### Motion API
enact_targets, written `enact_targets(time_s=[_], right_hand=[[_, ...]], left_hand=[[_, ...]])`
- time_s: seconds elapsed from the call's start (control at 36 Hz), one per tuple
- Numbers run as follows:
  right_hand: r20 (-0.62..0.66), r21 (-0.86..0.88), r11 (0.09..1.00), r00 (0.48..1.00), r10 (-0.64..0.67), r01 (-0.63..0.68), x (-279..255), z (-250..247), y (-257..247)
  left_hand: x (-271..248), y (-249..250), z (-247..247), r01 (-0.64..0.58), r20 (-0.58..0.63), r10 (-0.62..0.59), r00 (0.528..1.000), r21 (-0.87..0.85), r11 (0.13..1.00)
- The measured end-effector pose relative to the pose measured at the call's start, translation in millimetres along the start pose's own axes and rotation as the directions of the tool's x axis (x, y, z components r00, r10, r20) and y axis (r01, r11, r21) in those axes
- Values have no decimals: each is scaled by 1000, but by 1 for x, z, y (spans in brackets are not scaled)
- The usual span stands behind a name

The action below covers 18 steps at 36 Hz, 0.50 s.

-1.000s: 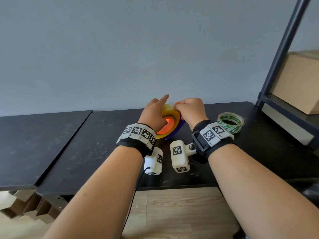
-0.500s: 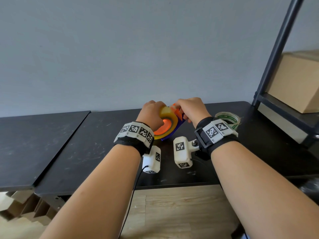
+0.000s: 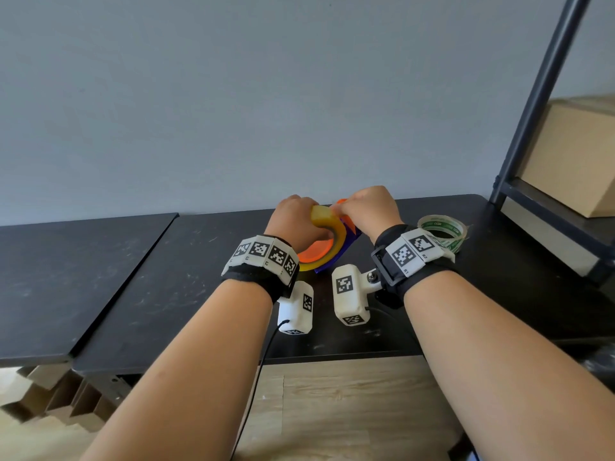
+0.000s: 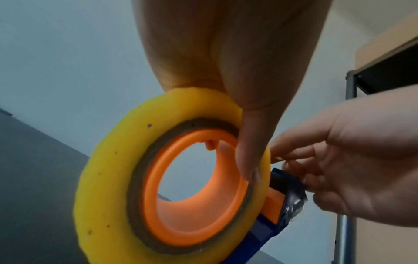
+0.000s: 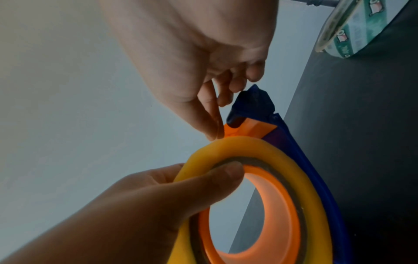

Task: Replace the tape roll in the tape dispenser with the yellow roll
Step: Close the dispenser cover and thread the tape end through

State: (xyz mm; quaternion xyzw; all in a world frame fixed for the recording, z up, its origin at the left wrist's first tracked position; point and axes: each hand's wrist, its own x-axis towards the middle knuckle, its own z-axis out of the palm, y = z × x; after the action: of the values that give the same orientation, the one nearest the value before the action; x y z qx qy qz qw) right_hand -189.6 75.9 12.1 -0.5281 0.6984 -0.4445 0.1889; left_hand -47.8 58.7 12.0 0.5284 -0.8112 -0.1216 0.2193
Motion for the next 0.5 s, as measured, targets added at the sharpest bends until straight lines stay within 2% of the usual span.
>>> enact_targets(time_s=[0.17, 0.31, 0.5], right_hand=[[-101, -25, 999, 994, -43, 41, -4, -4, 0], [-193, -9, 1000, 981, -20, 18, -5, -3, 8], [-149, 105, 994, 989, -11, 27, -5, -2, 9]], left_hand=[[-1, 1, 0, -62, -59, 62, 996, 2, 998], [-2, 0, 2, -76, -84, 76, 994, 6, 997], [-5, 1, 4, -81, -89, 84, 993, 28, 996]])
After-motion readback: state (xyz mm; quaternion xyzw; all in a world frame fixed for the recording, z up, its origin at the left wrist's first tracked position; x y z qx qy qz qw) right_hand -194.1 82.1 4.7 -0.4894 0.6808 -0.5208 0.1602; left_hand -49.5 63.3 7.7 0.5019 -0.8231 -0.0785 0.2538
